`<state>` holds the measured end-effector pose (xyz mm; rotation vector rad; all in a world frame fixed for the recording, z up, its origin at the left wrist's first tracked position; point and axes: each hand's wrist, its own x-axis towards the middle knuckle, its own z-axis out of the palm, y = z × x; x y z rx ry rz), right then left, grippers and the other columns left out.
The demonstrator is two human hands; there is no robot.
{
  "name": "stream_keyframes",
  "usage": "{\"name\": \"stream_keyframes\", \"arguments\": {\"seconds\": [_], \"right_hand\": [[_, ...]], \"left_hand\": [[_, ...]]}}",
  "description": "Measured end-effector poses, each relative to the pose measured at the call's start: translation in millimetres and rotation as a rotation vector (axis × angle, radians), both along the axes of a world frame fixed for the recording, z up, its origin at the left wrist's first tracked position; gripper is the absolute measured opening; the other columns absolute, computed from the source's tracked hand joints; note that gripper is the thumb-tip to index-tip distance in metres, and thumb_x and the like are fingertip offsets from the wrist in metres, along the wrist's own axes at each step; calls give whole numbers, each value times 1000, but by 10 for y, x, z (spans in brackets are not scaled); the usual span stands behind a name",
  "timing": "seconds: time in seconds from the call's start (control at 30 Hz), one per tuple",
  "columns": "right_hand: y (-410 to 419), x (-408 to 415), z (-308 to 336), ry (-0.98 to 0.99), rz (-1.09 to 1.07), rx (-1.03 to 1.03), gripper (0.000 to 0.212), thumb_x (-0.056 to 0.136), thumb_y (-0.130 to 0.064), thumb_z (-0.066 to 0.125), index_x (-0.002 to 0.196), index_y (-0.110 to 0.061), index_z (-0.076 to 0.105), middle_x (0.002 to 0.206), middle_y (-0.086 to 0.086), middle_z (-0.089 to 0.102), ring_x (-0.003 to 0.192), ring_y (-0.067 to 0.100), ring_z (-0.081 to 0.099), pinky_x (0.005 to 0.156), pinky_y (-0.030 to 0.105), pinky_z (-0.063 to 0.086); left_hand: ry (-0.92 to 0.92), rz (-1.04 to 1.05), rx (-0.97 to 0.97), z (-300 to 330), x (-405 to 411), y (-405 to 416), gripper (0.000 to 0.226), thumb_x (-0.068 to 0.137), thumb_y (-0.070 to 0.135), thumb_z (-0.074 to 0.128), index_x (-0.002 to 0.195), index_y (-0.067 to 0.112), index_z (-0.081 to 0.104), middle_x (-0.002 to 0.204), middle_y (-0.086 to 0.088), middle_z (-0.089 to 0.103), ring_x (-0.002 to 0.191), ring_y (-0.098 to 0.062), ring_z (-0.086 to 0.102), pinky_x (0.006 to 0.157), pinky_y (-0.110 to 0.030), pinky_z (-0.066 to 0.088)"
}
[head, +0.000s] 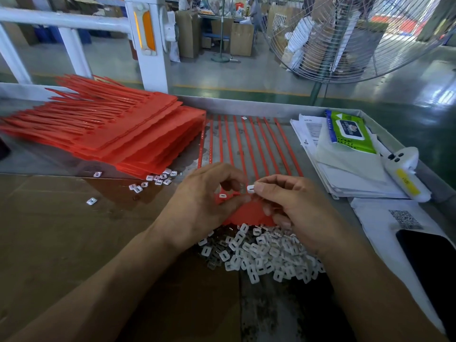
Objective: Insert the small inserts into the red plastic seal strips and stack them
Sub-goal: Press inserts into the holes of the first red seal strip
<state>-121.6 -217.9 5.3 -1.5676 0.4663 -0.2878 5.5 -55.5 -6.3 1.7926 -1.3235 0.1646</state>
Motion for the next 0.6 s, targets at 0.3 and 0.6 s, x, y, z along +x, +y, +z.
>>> {"name": "stream_keyframes", "arguments": {"seconds": [0.3,0.6], "right_hand": [[11,4,-25,-49,29,59,12,96,-19,71,90,-12,79,68,2,69,46,5,52,39,17,35],[-20,15,-72,-34,-266,-352,18,96,-41,66,87,-29,75,83,-7,77,63,-2,64,64,23,43]], "left_hand": [[-151,25,-12,6,2,-15,13,90,32,74,99,24,72,92,13,64,89,-8,61,86,-34,46],[-51,173,161,-81,126,-97,15,93,41,68,102,30,74,100,16,65,102,-7,58,99,-45,44]]}}
